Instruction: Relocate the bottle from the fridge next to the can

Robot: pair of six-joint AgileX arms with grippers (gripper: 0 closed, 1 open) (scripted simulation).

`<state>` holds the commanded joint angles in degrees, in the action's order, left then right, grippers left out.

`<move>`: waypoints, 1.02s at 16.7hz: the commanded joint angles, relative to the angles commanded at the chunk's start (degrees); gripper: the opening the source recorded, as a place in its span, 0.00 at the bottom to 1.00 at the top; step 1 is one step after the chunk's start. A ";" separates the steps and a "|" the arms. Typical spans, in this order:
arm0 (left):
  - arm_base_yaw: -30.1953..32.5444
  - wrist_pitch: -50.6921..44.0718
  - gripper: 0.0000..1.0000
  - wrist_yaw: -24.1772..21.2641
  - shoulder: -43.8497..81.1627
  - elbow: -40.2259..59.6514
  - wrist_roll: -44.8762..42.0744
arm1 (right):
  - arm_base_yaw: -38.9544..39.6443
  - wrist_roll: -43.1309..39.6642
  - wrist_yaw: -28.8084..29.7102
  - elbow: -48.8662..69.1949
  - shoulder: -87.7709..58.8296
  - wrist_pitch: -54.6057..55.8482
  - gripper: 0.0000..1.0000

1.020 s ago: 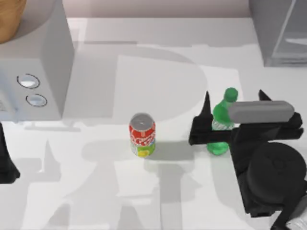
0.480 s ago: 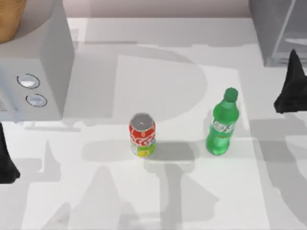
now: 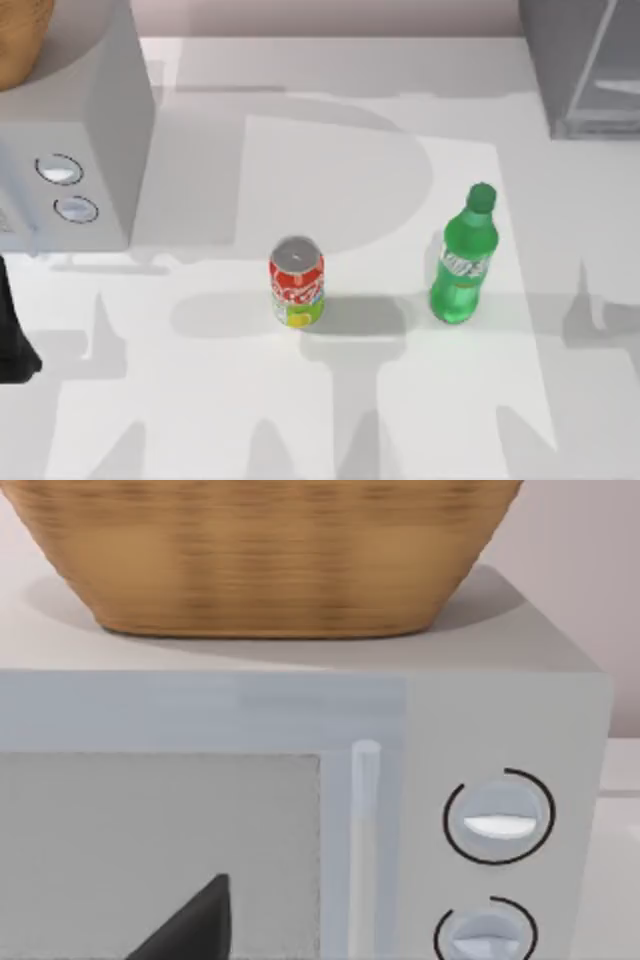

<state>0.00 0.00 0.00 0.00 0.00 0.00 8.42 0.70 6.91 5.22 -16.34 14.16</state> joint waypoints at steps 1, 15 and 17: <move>0.00 0.00 1.00 0.00 0.00 0.00 0.00 | -1.96 -0.16 -1.65 -1.17 3.76 -3.14 1.00; 0.00 0.00 1.00 0.00 0.00 0.00 0.00 | -8.36 -0.72 -6.71 -3.73 17.70 -16.00 1.00; 0.00 0.00 1.00 0.00 0.00 0.00 0.00 | -8.48 -0.77 -6.62 -1.26 20.68 -20.30 1.00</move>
<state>0.00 0.00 0.00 0.00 0.00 0.00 -0.06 -0.07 0.29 3.96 4.34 -6.15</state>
